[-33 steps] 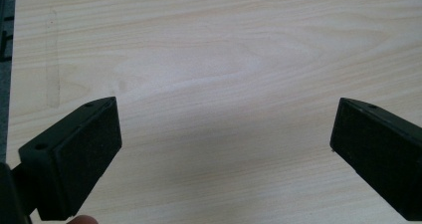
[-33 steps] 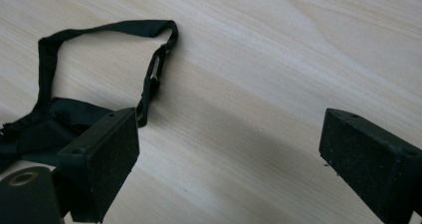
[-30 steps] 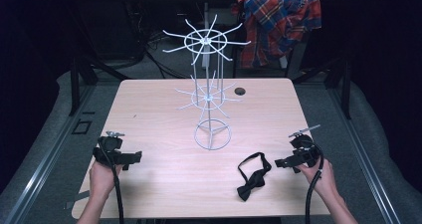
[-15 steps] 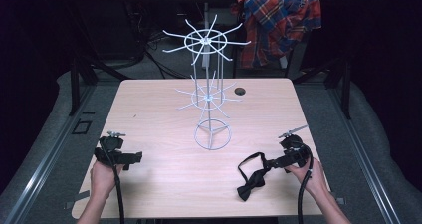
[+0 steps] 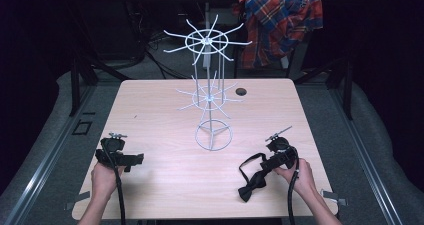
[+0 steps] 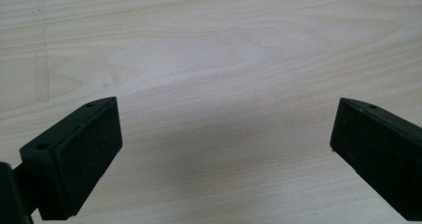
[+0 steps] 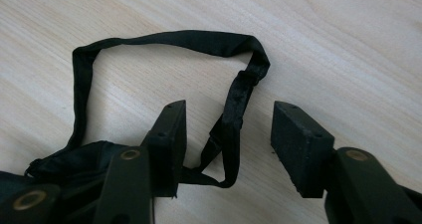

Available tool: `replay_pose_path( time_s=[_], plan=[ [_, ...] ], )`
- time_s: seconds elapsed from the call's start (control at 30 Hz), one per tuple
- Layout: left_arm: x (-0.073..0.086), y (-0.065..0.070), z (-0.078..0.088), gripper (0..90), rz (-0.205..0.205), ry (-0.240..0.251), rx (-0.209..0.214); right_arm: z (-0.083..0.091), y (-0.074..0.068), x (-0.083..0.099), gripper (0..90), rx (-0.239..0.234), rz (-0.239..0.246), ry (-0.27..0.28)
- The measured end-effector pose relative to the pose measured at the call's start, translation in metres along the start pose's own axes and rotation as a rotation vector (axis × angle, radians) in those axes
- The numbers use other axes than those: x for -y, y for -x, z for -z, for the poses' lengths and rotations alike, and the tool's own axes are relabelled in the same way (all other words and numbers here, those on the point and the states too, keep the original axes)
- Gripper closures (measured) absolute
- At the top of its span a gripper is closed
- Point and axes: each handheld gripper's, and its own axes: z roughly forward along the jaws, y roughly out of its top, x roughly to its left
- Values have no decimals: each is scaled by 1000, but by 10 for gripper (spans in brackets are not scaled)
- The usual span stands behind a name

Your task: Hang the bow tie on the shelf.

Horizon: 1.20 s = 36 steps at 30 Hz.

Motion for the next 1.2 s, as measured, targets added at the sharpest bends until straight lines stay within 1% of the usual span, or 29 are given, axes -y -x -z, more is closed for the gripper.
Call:
replay_pose_path(
  time_s=[0.03,0.07,0.1,0.13,0.17,0.2,0.23,0.27,0.3,0.33,0.37,0.4,0.47,0.5,0.53,0.57,0.6,0.63,0.67,0.7,0.73,0.8,0.83,0.87,0.9,1.0,1.07,1.17,1.2],
  plan=[
    [1,-1,-1,0,3,-6,-1,-2,-1,-1,514,-8,-19,7],
    [1,-2,-2,1,7,-7,-1,-2,0,-2,532,5,-2,-12],
    [2,-3,-3,1,11,-15,-2,-4,-1,-3,596,-2,-10,2],
    [2,-4,-3,1,14,-15,-6,-4,-2,-3,612,-11,-22,-7],
    [2,-4,-3,0,14,-15,-6,-4,-2,-3,612,-11,-22,-7],
    [3,-5,-2,0,13,-16,-9,-3,-3,-3,644,-10,-33,-39],
    [3,-5,-1,1,17,-15,-12,-4,-4,-3,676,-11,-31,-27],
    [3,-5,-1,0,15,-11,-14,-5,-2,-3,715,0,-5,-31],
    [3,-5,0,0,15,-10,-16,-6,-1,-2,807,2,31,-21],
    [3,-5,0,1,15,-10,-16,-6,-1,-2,807,2,31,-21],
    [2,-4,2,0,8,-5,-20,-5,-2,-2,858,29,64,-28],
    [2,-4,2,0,8,-5,-20,-5,-2,-2,858,29,64,-28],
    [2,-4,5,0,2,5,-23,-4,-5,-1,863,31,71,-8],
    [3,-4,6,0,2,12,-18,-3,-5,-1,865,44,82,-6],
    [2,-4,7,1,2,17,-15,-2,-6,0,866,48,89,7],
    [2,-4,8,1,-8,26,-15,1,-8,1,867,54,93,39],
    [2,-3,7,1,-9,33,-16,3,-9,1,868,60,106,39],
    [2,-3,7,1,-9,33,-16,3,-9,1,868,60,106,39],
    [1,-3,7,1,-15,30,-8,5,-10,2,868,67,103,55],
    [1,-2,6,0,-18,32,-2,8,-10,2,869,64,114,69],
    [1,-1,4,0,-36,23,1,14,-13,0,870,78,121,99],
    [2,0,4,1,-41,24,3,15,-13,-1,870,81,127,110],
    [2,0,5,0,-48,23,3,20,-16,-3,870,81,132,138],
    [2,0,5,0,-46,24,4,21,-17,-3,870,87,134,146],
    [2,-1,6,1,-46,24,6,22,-18,-2,870,81,133,162],
    [2,-1,6,1,-55,21,0,25,-18,-2,870,82,139,160],
    [1,0,7,1,-72,24,-8,26,-18,-2,870,75,131,169],
    [2,1,8,1,-71,34,-1,29,-17,-3,870,78,131,177],
    [2,1,7,1,-75,35,-2,33,-18,-4,870,73,134,191]
  ],
)
